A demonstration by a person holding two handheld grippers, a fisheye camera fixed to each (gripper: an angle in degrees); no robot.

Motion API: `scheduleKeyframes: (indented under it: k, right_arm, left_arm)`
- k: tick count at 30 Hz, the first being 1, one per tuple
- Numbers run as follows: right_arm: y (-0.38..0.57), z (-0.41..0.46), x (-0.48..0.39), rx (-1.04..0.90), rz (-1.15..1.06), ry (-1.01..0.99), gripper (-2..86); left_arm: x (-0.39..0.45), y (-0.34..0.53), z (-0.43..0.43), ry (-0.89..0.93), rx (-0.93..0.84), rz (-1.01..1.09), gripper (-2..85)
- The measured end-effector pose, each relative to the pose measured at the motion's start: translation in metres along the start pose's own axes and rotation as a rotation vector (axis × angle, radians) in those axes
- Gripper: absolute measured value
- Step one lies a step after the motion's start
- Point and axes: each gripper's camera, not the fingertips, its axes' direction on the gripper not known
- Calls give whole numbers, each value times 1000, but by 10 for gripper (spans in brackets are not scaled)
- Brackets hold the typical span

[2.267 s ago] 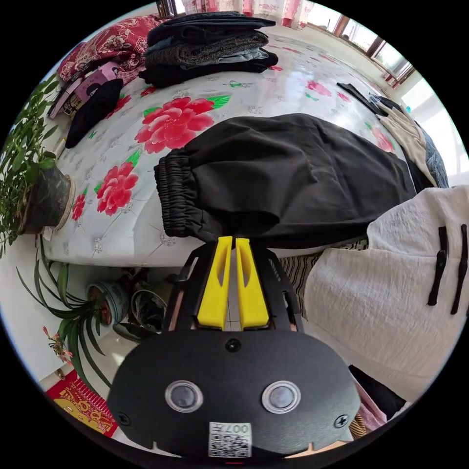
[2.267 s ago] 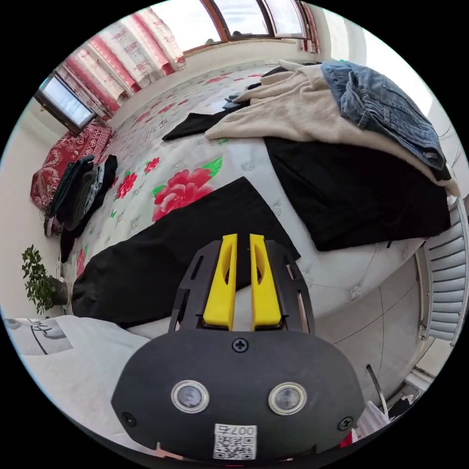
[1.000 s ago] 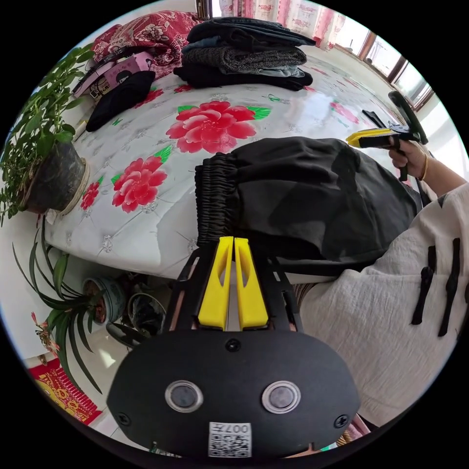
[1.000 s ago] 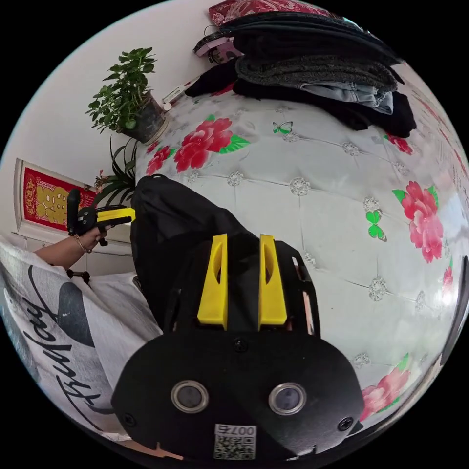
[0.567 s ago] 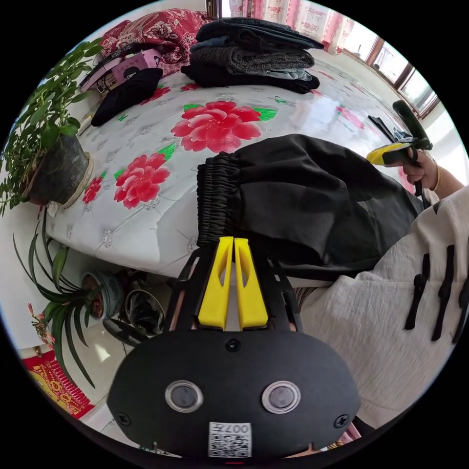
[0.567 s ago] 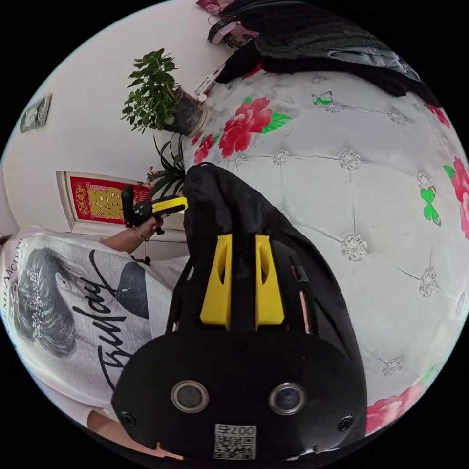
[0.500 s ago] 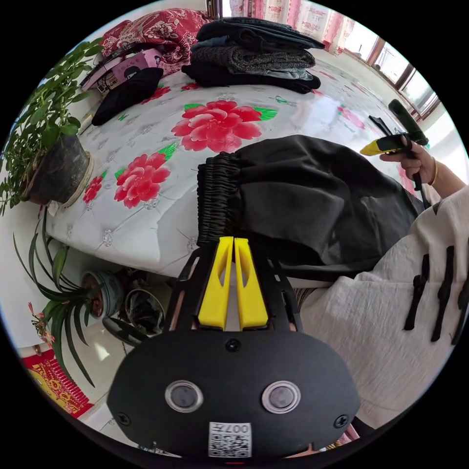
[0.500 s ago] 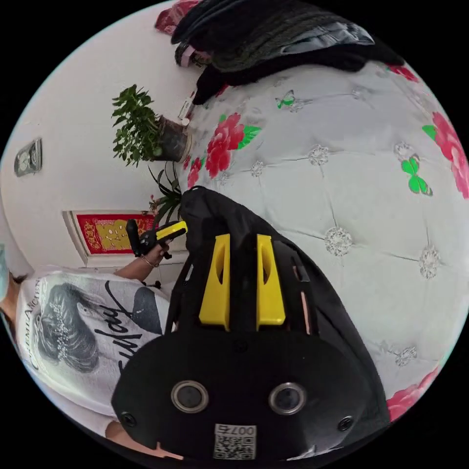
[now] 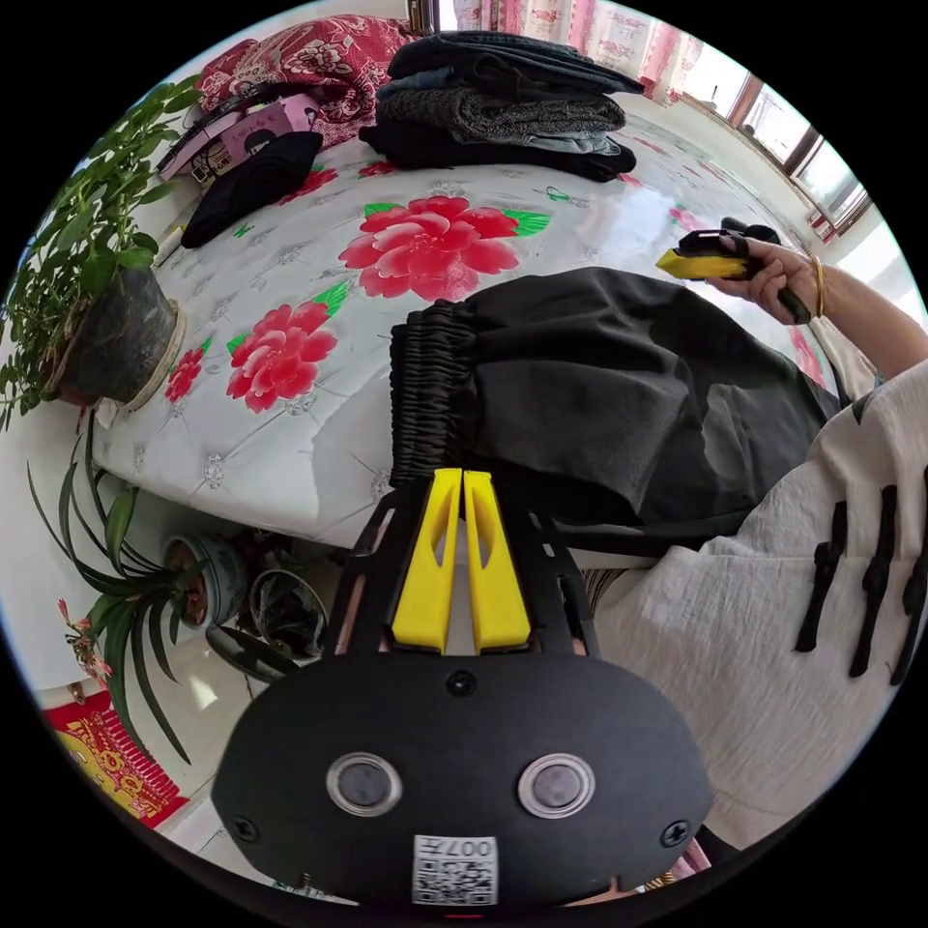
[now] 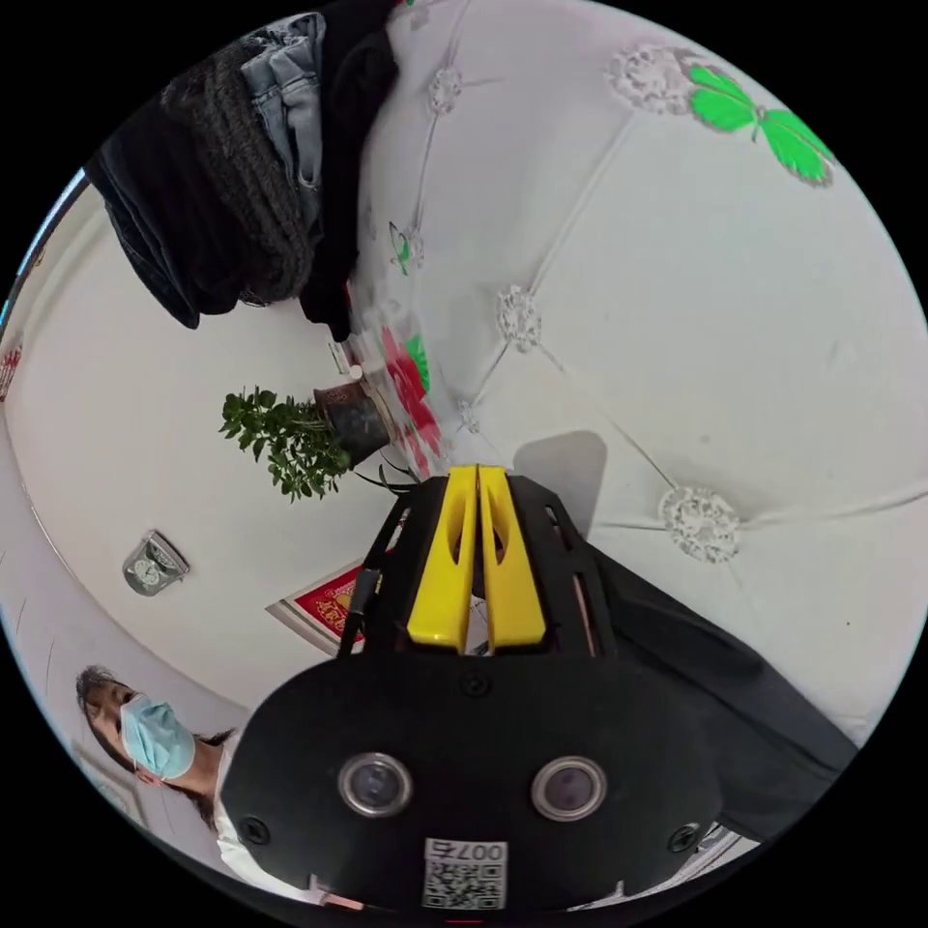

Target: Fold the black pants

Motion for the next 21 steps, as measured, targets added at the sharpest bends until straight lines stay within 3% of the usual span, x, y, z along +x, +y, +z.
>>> scheduleKeyframes:
  k: [4,8,14,21]
  right_arm:
    - [-17,-50,-16,69,-72,9,15]
    - [-8,-36,-15,-140,-97,227,46]
    - [7,-12,24,-296,20,90,57]
    - [-2,-26,11,-172,61,62,31]
  left_arm:
    - [-6,-3,2,12,3,-6,-10]
    - [-11,-5,4,19,14,-8,-10]
    - [-17,-8,7,13,18,-8,-10]
    - [-28,-12,11,12,21,-11,-10]
